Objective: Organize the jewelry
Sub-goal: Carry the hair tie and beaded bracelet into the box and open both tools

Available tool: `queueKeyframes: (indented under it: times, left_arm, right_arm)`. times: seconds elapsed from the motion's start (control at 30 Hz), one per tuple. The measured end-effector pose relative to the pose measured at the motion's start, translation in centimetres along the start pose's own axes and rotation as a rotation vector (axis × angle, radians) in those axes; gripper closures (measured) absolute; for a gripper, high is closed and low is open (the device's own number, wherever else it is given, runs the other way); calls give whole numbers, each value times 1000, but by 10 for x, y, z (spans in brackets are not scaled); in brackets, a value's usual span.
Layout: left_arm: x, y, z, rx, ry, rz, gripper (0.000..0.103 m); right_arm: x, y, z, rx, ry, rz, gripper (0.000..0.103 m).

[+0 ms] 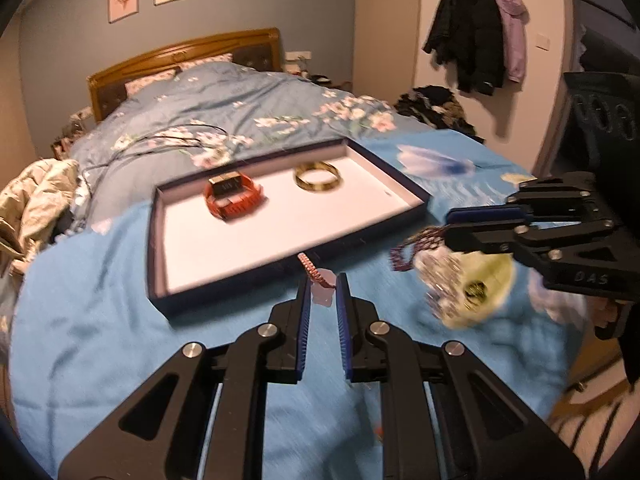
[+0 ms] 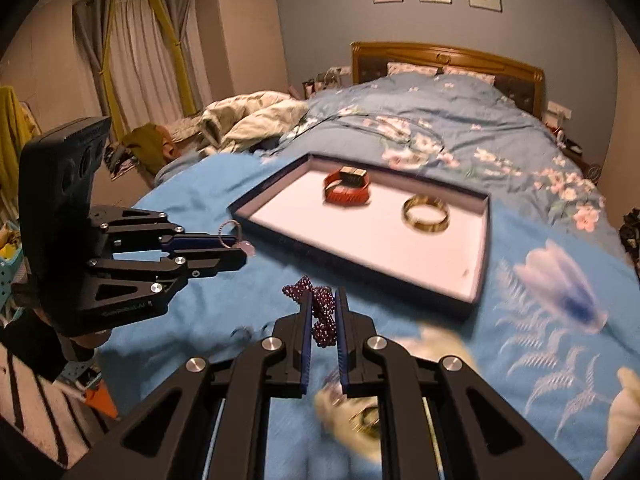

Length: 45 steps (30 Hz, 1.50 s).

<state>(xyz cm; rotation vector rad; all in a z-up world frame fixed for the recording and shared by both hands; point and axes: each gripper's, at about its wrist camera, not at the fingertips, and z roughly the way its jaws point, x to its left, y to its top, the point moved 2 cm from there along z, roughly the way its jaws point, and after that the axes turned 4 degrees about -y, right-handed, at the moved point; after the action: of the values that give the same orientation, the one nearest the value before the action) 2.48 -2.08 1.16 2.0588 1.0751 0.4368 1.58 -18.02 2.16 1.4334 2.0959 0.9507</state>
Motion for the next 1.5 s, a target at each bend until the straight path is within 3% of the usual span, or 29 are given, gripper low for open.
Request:
queueKeyframes:
  times: [0.3,0.63,1.03,1.5]
  left_arm:
    - [38,36,29,-10,98,-53,90]
    - [71,58,70,22,171,-96,90]
    - [94,70,120,96,200,-138,90]
    - [95,69,154,160,208,-156,89]
  right_arm:
    - [-31,35,19,-48,-40,24,94]
    - [-53,52,55,-15,-70,36,94]
    - [-62,60,97,52,-84,37,94]
    - [-69,53,125,130,-115,44,93]
